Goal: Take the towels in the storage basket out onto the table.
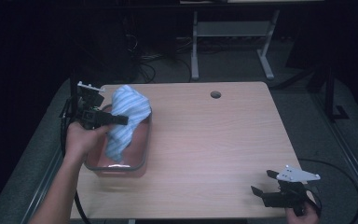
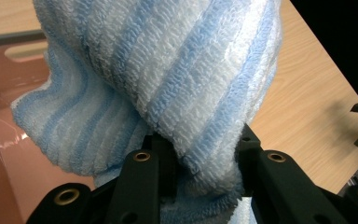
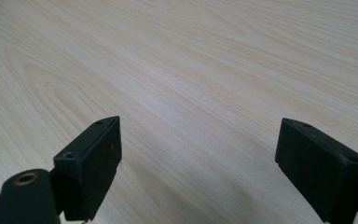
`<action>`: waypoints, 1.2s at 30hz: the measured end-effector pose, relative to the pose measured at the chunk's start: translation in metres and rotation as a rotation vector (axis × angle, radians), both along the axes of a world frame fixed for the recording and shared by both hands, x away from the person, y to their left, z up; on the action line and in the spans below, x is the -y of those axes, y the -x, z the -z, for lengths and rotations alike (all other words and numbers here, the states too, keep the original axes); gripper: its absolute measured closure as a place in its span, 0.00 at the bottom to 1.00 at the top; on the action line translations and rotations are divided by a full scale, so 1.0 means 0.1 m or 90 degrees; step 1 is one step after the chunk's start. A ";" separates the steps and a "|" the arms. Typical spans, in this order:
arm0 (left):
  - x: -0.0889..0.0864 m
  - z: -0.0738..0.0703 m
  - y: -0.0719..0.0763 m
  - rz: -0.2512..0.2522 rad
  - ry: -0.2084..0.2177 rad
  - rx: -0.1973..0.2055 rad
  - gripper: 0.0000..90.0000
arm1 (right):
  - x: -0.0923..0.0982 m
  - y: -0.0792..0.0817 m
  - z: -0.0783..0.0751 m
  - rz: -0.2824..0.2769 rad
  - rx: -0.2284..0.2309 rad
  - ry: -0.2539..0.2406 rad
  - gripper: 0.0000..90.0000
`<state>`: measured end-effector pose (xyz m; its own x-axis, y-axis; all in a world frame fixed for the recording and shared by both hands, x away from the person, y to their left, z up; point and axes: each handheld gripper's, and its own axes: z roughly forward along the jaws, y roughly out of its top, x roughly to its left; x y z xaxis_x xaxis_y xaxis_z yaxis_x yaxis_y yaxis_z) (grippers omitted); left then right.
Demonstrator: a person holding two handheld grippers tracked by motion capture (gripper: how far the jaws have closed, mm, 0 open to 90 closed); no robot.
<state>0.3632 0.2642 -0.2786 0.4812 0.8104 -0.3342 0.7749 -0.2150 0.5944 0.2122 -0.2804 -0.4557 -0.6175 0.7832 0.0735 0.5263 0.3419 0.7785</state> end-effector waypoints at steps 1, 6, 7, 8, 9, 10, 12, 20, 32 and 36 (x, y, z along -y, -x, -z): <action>0.01 -0.02 0.00 -0.001 0.001 0.001 0.77 | 0.00 0.00 0.00 0.000 0.000 0.000 0.16; 0.08 -0.13 -0.02 0.005 -0.007 0.009 0.77 | 0.01 0.00 0.00 -0.003 0.003 0.000 0.16; 0.09 -0.15 -0.02 0.006 -0.006 0.010 0.77 | 0.01 0.00 0.00 -0.003 0.003 0.000 0.16; 0.10 -0.16 -0.03 0.008 -0.004 0.010 0.77 | 0.01 0.00 -0.01 -0.003 0.003 0.000 0.16; 0.13 -0.18 -0.03 0.012 -0.004 0.011 0.77 | 0.01 0.00 -0.01 -0.003 0.004 0.000 0.16; 0.15 -0.19 -0.03 0.012 -0.004 0.012 0.77 | 0.02 0.00 -0.01 -0.003 0.004 0.000 0.16; 0.21 -0.22 -0.03 0.019 -0.007 0.014 0.77 | 0.02 -0.01 -0.01 -0.003 0.002 -0.003 0.16; 0.38 -0.31 -0.06 0.026 -0.001 0.025 0.77 | 0.03 -0.01 0.00 -0.003 0.004 -0.005 0.16; 0.71 -0.43 -0.08 0.065 -0.014 0.031 0.77 | 0.06 0.00 -0.01 0.005 0.003 -0.013 0.16; 0.82 -0.44 -0.11 0.078 -0.019 0.029 0.77 | 0.07 0.00 -0.02 0.007 0.005 -0.012 0.16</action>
<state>0.3739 0.1824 -0.2350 0.5906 0.7542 -0.2869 0.7148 -0.3240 0.6198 0.2120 -0.2870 -0.4541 -0.6094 0.7885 0.0832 0.5234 0.3213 0.7892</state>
